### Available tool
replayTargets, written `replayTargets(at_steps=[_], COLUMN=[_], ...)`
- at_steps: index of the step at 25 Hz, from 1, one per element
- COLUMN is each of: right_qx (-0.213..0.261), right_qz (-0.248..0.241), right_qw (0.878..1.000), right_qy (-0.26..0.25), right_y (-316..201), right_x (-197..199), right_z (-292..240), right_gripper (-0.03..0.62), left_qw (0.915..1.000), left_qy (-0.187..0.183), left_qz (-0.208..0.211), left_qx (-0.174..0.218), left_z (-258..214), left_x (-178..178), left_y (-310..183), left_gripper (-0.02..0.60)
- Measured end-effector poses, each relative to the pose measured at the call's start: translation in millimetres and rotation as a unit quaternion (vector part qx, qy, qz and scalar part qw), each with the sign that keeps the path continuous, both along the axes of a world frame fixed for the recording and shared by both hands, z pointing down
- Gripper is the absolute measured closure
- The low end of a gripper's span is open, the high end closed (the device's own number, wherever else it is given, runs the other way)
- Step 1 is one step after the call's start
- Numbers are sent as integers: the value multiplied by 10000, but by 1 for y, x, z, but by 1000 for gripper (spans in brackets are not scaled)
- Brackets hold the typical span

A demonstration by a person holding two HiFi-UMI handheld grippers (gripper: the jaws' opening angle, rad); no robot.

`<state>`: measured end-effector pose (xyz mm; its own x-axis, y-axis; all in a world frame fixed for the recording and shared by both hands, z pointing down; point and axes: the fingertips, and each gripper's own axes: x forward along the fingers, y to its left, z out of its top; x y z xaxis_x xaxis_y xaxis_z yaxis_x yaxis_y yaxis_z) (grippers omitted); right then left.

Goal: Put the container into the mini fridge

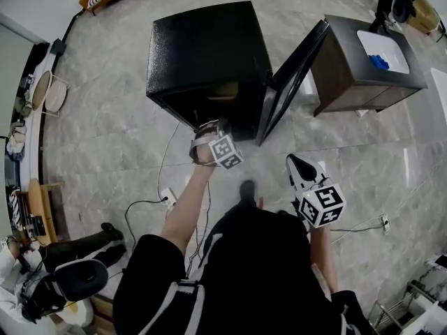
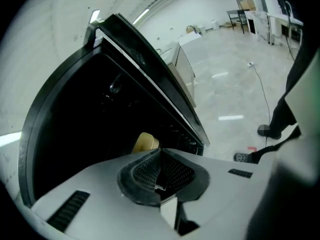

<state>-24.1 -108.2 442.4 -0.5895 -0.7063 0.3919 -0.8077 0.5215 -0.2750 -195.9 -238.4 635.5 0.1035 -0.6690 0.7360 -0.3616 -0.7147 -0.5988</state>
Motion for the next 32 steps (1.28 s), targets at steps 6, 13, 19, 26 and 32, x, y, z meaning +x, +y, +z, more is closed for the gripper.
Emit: replayTargets(at_steps=[6, 13, 19, 26, 32], right_qx=[30, 27, 105, 108, 276], right_qz=[-241, -343, -290, -264, -338], right_qw=[9997, 9994, 9995, 9996, 9990], right_qy=[95, -15, -47, -92, -6], right_y=[14, 40, 67, 108, 146], right_x=[24, 69, 106, 145, 170], right_z=[1, 0, -6, -3, -11], right_gripper=[576, 576, 576, 576, 576], left_qw=[9965, 9734, 9356, 8946, 8454], left_qy=[772, 2184, 3425, 4333, 5217], left_qz=[-331, -697, -852, -1087, -1035], left_qx=[-1, -12, -72, -121, -494], left_z=[-43, -104, -159, -188, -210], left_x=[32, 99, 149, 193, 230], left_y=[45, 103, 156, 209, 263], left_gripper=[546, 548, 549, 549, 549])
